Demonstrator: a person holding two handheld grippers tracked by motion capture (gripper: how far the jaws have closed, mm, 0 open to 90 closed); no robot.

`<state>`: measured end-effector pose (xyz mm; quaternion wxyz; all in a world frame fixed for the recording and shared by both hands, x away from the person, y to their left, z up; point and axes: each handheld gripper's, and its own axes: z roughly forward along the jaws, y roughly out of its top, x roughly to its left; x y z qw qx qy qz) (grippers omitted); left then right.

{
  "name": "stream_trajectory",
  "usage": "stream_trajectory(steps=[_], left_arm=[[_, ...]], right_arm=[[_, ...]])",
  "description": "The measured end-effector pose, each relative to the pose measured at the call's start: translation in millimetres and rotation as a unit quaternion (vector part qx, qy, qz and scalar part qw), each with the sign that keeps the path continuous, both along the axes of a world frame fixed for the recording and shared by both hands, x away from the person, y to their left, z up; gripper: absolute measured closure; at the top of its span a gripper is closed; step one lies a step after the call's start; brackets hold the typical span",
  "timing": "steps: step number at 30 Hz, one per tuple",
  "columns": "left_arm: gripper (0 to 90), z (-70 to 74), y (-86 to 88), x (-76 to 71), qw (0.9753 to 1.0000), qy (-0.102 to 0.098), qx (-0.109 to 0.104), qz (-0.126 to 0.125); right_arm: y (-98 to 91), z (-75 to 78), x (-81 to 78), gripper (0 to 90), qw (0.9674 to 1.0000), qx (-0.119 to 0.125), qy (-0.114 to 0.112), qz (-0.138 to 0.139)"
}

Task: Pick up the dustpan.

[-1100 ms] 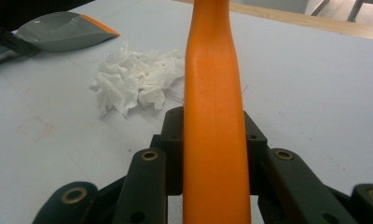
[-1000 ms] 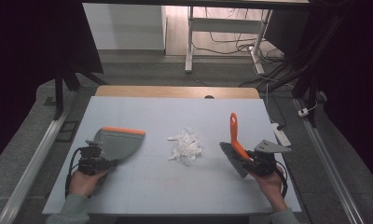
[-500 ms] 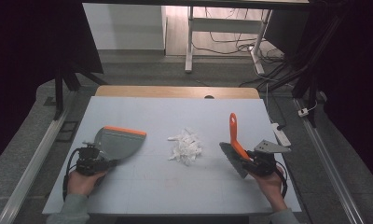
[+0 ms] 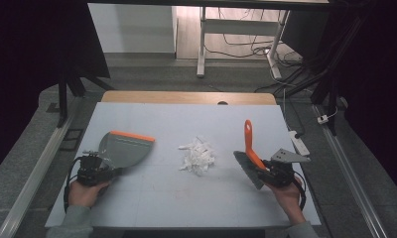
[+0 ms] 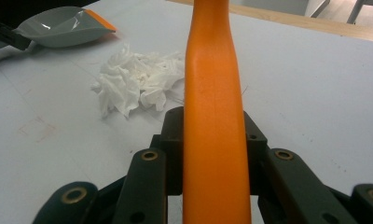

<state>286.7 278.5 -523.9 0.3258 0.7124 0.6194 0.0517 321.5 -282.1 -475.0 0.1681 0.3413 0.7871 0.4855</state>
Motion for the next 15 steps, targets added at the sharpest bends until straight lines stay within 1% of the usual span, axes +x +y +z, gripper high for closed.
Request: stream_trajectory(steps=[3,5,7,9,12,15], left_arm=[[61.8,2.5,2.9,0.1,0.9999,-0.011,-0.004,-0.004],[61.8,4.1,4.7,1.3,0.9997,-0.020,-0.003,-0.010],[61.8,5.8,6.8,2.7,0.9994,-0.030,-0.009,-0.018],[61.8,7.6,7.2,3.4,0.9990,-0.036,-0.014,-0.024],[61.8,11.5,7.0,3.5,0.9982,-0.049,-0.016,-0.033],[61.8,13.5,7.8,4.0,0.9974,-0.057,-0.018,-0.041]], right_arm=[[-0.1,1.0,-1.2,70.4,1.0000,0.001,-0.004,-0.002],[0.7,2.9,-2.8,70.4,0.9999,0.001,-0.010,-0.002],[1.6,4.9,-4.1,70.4,0.9999,0.004,-0.013,0.000],[2.7,6.5,-4.2,70.4,0.9999,0.011,-0.013,0.003],[3.9,6.7,-3.8,70.4,0.9999,0.011,-0.013,0.003],[4.1,5.8,-3.3,70.4,0.9999,0.009,-0.010,0.002]])
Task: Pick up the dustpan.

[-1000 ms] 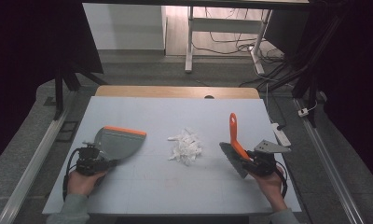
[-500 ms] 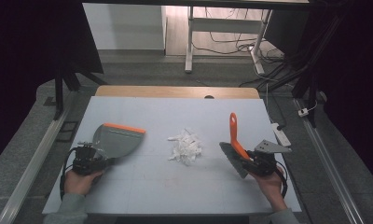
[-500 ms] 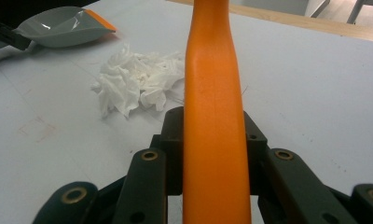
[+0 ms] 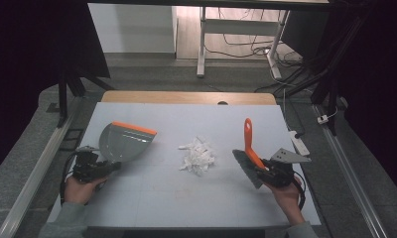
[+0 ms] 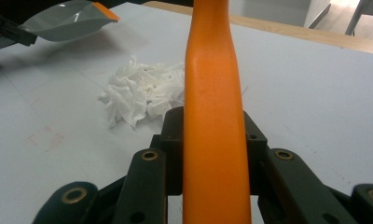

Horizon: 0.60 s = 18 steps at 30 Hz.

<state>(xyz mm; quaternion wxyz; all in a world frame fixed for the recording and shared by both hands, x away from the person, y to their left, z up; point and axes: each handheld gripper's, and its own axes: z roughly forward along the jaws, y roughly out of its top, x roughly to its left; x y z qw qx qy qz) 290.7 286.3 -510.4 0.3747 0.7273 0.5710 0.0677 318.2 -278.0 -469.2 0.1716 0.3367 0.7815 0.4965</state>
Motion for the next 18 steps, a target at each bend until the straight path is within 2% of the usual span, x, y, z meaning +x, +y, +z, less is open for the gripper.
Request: stream_trajectory(steps=[6,10,15,18], left_arm=[[61.8,3.8,3.9,-1.1,0.9998,-0.016,-0.007,-0.013],[61.7,10.0,5.3,-4.7,0.9991,-0.035,-0.006,-0.026],[61.7,18.0,7.8,-9.6,0.9973,-0.056,-0.002,-0.047],[61.8,20.6,9.9,-11.1,0.9960,-0.064,-0.009,-0.061]], right_arm=[[-0.4,0.1,-0.9,70.4,1.0000,0.003,0.001,-0.002],[-0.4,-0.4,-1.0,70.4,1.0000,0.004,0.003,-0.002],[0.0,-1.0,-0.4,70.4,1.0000,0.004,0.004,-0.001],[-0.2,-0.7,-0.5,70.4,1.0000,0.003,0.003,-0.003]])
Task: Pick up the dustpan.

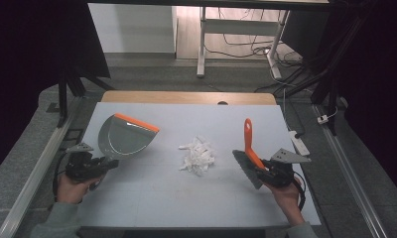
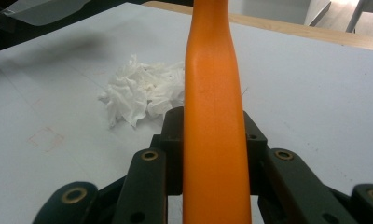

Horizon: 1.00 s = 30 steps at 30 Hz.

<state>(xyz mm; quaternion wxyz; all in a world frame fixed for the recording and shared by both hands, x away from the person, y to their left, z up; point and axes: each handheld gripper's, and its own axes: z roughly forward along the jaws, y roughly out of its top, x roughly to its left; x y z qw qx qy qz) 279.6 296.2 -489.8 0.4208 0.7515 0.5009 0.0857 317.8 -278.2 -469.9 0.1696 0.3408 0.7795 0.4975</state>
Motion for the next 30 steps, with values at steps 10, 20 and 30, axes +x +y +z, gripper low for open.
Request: stream_trajectory(steps=[10,20,30], left_arm=[[61.8,8.8,-0.4,-6.0,0.9991,-0.016,0.003,-0.040],[61.8,17.4,-7.4,-11.8,0.9957,-0.035,0.013,-0.085],[61.8,23.3,-13.9,-17.6,0.9882,-0.052,0.014,-0.143]], right_arm=[[-0.6,0.6,0.0,70.5,1.0000,0.003,-0.002,-0.003],[-2.1,-0.4,0.8,70.4,1.0000,0.006,0.002,-0.007],[-2.2,0.5,0.1,70.5,1.0000,0.008,-0.002,-0.005]])
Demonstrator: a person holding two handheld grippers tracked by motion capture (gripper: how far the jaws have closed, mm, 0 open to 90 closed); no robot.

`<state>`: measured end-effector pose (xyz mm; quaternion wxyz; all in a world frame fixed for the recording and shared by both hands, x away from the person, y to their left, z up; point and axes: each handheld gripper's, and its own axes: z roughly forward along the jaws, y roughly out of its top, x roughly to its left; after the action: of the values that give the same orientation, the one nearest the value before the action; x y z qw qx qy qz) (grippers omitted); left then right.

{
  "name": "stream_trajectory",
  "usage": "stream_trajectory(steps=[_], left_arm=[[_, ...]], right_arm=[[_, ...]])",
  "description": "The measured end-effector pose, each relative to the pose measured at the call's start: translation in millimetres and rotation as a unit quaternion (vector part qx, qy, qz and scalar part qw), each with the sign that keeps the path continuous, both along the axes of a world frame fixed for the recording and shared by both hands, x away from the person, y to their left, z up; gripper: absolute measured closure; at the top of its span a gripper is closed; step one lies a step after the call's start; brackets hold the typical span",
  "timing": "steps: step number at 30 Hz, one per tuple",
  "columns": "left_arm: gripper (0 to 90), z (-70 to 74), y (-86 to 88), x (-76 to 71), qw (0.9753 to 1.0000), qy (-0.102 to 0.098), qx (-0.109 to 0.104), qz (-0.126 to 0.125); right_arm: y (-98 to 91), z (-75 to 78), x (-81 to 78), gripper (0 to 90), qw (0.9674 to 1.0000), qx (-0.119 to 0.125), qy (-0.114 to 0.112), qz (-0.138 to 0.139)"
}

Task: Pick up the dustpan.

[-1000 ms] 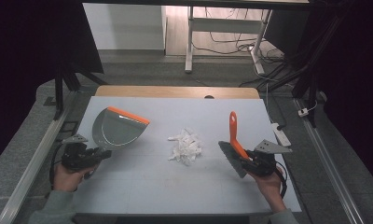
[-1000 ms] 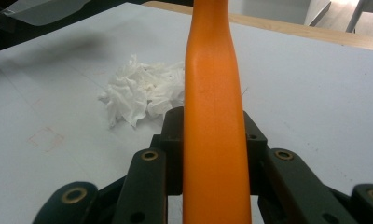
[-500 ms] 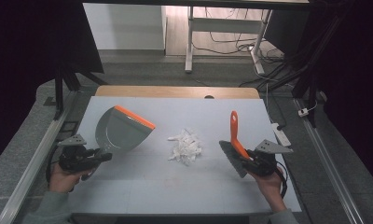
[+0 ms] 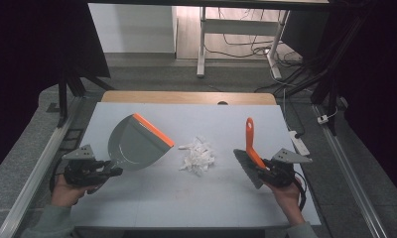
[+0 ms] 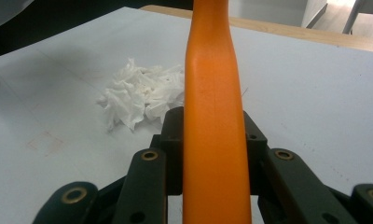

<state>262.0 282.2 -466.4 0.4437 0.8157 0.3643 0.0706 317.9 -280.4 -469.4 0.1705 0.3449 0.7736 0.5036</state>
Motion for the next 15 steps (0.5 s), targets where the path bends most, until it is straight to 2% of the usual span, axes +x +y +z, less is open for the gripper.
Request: stream_trajectory(steps=[9,12,15], left_arm=[[61.8,-2.2,-6.6,-0.7,0.9987,0.013,0.017,-0.046],[61.8,-3.6,-11.6,-1.1,0.9969,0.015,0.027,-0.072],[61.7,-5.1,-16.8,-1.1,0.9956,0.019,0.037,-0.084]], right_arm=[[0.0,-0.1,-0.1,70.4,1.0000,-0.001,0.000,0.000],[-0.2,-0.4,0.0,70.5,1.0000,-0.002,0.000,0.000],[-0.1,-0.5,-0.1,70.4,1.0000,-0.002,0.000,0.000]])
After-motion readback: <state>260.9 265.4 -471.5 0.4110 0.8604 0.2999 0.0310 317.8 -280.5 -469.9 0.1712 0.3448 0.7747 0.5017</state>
